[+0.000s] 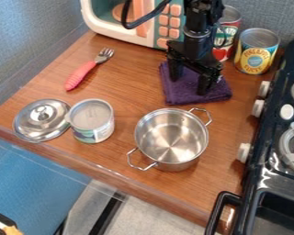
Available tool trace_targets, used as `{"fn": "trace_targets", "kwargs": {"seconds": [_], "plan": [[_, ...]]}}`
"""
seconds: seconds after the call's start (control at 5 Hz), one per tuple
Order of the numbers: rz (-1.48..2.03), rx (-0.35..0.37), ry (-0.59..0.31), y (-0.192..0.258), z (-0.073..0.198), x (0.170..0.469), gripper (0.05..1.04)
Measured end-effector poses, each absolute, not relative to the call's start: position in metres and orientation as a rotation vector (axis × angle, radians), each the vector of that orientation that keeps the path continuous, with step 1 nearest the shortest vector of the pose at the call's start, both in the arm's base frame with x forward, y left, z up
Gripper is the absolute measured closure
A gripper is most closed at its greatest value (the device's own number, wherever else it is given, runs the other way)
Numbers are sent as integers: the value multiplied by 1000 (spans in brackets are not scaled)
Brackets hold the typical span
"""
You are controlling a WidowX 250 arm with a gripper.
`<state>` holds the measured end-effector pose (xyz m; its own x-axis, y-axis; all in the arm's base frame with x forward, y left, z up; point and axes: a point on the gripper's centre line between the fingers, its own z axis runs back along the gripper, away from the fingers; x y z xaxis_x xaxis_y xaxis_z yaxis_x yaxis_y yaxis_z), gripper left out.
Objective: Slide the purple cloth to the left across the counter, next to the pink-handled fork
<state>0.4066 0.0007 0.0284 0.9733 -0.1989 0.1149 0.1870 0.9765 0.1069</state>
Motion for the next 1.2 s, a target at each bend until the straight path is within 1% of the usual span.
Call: {"fn": "trace_targets", "kwargs": {"seconds": [0.2, 0.4, 0.6, 1.0, 1.2], "plan": [[-131, 75, -113, 39, 29, 397, 83], [-103, 71, -103, 70, 30, 388, 83], [-84, 61, -94, 85, 29, 383, 83], [-112, 26, -101, 87, 31, 381, 84], [-152, 37, -144, 77, 51, 386, 83]]}}
